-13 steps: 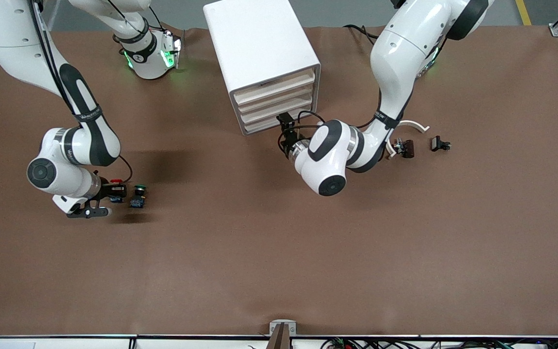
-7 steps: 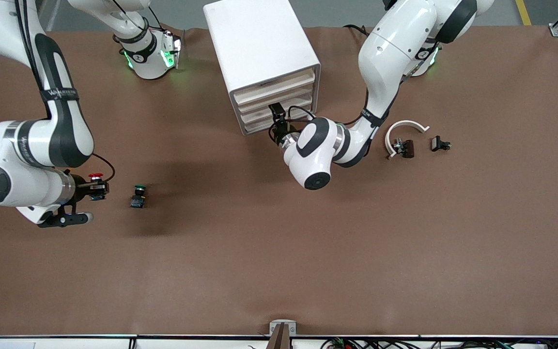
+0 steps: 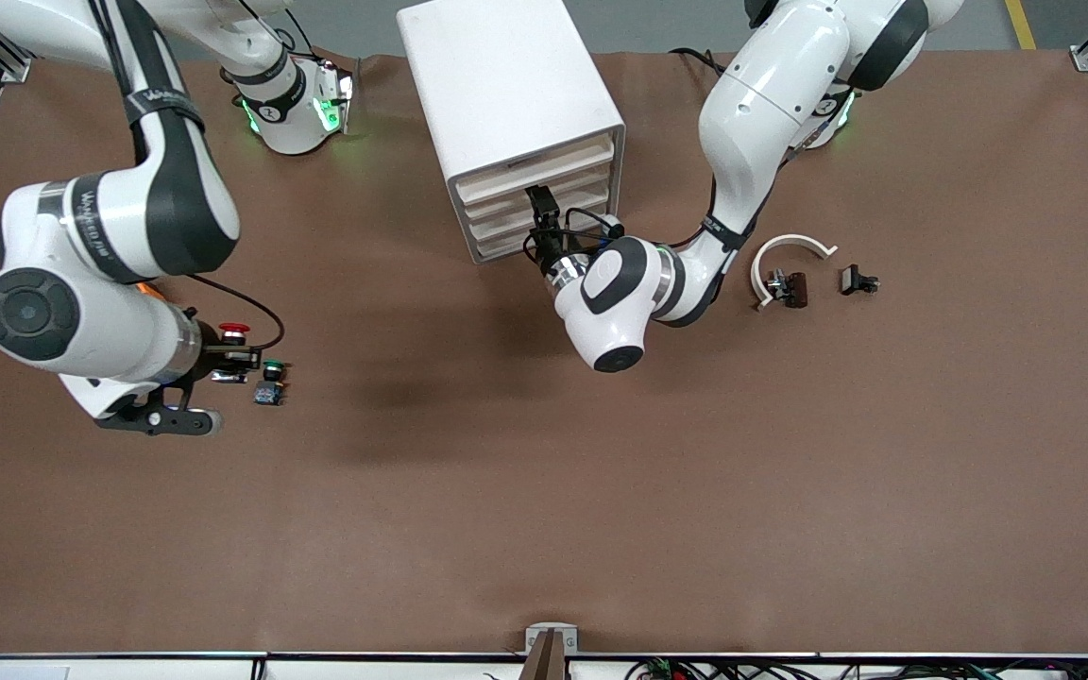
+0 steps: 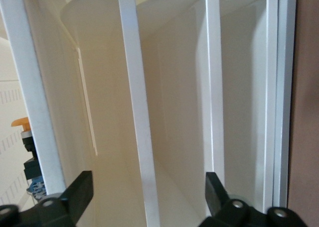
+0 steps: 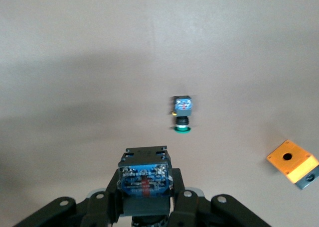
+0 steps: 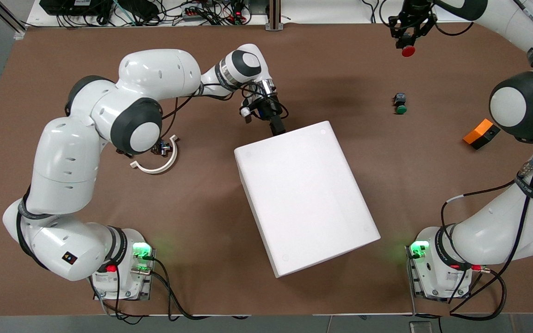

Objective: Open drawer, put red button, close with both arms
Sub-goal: 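Pull the drawer open with the left gripper while the right gripper lifts the button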

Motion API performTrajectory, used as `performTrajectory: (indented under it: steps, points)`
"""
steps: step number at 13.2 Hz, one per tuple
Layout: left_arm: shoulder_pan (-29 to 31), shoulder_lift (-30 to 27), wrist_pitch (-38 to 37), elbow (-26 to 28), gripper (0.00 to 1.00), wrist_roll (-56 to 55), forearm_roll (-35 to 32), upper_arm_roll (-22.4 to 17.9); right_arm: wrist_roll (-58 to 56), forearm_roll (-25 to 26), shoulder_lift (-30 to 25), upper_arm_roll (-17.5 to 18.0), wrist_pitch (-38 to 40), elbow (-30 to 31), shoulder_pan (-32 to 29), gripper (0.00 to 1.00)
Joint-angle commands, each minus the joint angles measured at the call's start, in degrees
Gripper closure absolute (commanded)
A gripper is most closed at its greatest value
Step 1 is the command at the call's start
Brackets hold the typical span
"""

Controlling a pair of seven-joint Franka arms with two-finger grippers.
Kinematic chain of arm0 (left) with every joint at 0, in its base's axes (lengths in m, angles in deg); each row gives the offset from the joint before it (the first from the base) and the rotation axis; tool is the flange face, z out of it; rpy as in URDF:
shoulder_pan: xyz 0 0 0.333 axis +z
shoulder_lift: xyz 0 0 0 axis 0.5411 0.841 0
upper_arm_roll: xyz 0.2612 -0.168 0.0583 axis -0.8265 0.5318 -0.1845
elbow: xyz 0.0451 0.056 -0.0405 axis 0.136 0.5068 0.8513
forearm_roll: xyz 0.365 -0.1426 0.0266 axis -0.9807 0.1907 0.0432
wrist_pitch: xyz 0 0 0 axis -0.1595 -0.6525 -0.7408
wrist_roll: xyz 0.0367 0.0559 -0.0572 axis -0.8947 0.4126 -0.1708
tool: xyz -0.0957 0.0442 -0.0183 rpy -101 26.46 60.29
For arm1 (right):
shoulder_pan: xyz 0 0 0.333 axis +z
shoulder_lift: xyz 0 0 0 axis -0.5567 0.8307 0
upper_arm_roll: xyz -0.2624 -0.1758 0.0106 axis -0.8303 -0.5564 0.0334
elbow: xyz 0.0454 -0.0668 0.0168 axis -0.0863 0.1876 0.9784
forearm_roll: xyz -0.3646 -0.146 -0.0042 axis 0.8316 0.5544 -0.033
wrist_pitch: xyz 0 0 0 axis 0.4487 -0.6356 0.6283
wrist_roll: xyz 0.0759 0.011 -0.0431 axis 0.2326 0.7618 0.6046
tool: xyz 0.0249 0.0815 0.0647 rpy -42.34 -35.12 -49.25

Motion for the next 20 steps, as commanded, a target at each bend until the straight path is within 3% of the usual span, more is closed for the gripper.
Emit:
performTrajectory:
  steps: [1,2,7,8,9,10,15,20]
  points:
    - [-0.05,1.58,-1.03,-0.42,0.25,0.37,1.12,0.15,5.11,1.10,0.93,-0.36,1.25,-1.81,2.07,1.00]
    - [-0.14,1.67,-1.03,-0.42,0.34,0.46,1.12,0.15,5.91,1.10,1.02,-0.36,1.25,-1.81,2.34,1.00]
    - [-0.49,2.28,-2.00,-0.33,0.45,0.11,3.32,0.15,6.18,1.10,0.93,-0.36,1.34,-1.81,2.43,1.00]
    - [-0.49,2.46,-2.00,-0.33,0.51,-0.07,3.32,0.15,6.18,1.10,1.02,-0.36,1.26,-1.81,2.43,1.00]
    - [-0.41,2.54,-2.00,-0.33,0.72,-0.16,3.67,0.15,6.18,1.10,0.94,-0.36,1.34,-1.81,2.43,1.00]
    - [-0.41,2.89,-1.91,-0.33,0.83,0.02,4.45,0.15,6.18,1.10,0.93,-0.36,1.34,-1.81,2.43,1.00]
    - [-0.41,2.90,-2.00,-0.33,0.92,0.28,4.46,0.15,6.18,1.10,0.93,-0.36,1.25,-1.81,2.51,1.00]
    - [1.79,2.37,-1.47,-0.86,0.94,0.19,3.76,-1.69,6.26,1.10,1.02,-0.36,1.25,-1.81,3.39,1.00]
